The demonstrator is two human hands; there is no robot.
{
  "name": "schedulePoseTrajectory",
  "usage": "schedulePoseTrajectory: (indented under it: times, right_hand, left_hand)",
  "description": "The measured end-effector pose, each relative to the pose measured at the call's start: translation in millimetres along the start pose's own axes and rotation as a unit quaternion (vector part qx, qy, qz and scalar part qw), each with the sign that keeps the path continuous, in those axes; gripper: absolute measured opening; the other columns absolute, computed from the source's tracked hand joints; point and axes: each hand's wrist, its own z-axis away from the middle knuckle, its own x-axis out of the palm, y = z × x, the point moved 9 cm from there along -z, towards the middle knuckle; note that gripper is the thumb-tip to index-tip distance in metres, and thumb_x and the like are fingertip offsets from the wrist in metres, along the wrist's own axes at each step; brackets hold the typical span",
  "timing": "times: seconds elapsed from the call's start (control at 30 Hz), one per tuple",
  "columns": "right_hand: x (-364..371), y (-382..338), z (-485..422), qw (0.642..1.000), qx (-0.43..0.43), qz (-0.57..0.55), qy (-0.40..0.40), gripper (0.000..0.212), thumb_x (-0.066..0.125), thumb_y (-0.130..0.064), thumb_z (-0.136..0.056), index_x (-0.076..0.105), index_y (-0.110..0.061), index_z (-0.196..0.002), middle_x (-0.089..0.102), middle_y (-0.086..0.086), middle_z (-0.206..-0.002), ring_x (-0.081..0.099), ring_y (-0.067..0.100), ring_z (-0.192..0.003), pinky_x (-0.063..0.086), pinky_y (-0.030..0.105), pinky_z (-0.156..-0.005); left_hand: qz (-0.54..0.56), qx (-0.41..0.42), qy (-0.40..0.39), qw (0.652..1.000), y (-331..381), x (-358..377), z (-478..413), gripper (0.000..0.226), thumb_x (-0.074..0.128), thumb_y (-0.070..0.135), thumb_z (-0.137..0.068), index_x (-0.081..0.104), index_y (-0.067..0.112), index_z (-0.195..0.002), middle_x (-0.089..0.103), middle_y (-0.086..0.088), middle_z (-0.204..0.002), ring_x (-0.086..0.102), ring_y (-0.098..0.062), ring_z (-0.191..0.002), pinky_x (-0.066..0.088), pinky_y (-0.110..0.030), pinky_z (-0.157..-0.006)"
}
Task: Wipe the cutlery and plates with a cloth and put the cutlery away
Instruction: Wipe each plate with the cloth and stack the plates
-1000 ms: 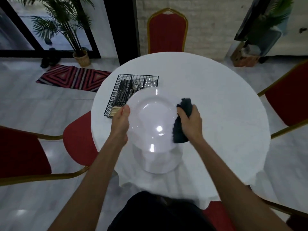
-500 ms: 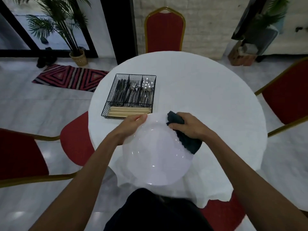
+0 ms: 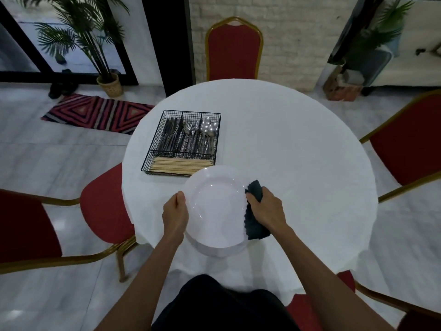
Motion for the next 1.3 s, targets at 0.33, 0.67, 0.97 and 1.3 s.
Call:
schedulePoseTrajectory:
  times: [0.33, 0.67, 0.97, 1.3]
  right_hand:
    - [18.4, 17.4, -5.1, 0.986, 0.01, 0.167, -0.008, 0.044, 0.045, -0.053, -0.101, 0.056, -0.013, -0.116, 0.042, 0.005, -0.109, 0.055, 0.028, -0.077, 0.042, 0.034, -0.073]
    - [23.4, 13.0, -0.9, 0.977, -0.01, 0.214, -0.005, 0.034, 0.049, -0.037, -0.102, 0.049, -0.01, -0.122, 0.05, 0.01, -0.116, 0.051, 0.026, -0.076, 0.042, 0.033, -0.069]
    - [-2.1, 13.6, -2.5, 0.996, 0.008, 0.053, 0.07, 0.031, 0.062, -0.03, -0.092, 0.042, -0.01, -0.104, 0.059, 0.007, -0.098, 0.063, 0.029, -0.083, 0.052, 0.041, -0.071]
    - [-15.3, 12.3, 6.6, 0.982, 0.051, -0.172, 0.052, 0.021, 0.062, -0.027, -0.089, 0.053, -0.015, -0.104, 0.069, 0.002, -0.095, 0.067, 0.021, -0.087, 0.051, 0.033, -0.068]
  left_hand:
    - [-0.192, 0.075, 0.049, 0.977, -38.3, 6.0, -12.5, 0.041, 0.036, 0.027, -0.108, 0.067, 0.002, -0.117, 0.069, -0.019, -0.097, 0.063, -0.039, -0.095, 0.045, -0.047, -0.096]
    - [-0.329, 0.071, 0.052, 0.94, -66.8, 12.0, -23.1, 0.052, 0.031, 0.041, -0.104, 0.066, 0.009, -0.124, 0.064, -0.013, -0.127, 0.048, -0.041, -0.117, 0.046, -0.048, -0.092]
    - [-0.33, 0.066, 0.034, 0.941, -67.8, 12.9, -28.4, 0.055, 0.032, 0.046, -0.103, 0.069, 0.007, -0.116, 0.064, -0.015, -0.126, 0.047, -0.041, -0.117, 0.045, -0.051, -0.094]
    - [-0.281, 0.14, 0.025, 0.949, -3.3, 33.2, 9.4, 0.043, 0.05, 0.03, -0.103, 0.058, 0.006, -0.137, 0.049, -0.018, -0.149, 0.034, -0.036, -0.139, 0.034, -0.047, -0.11]
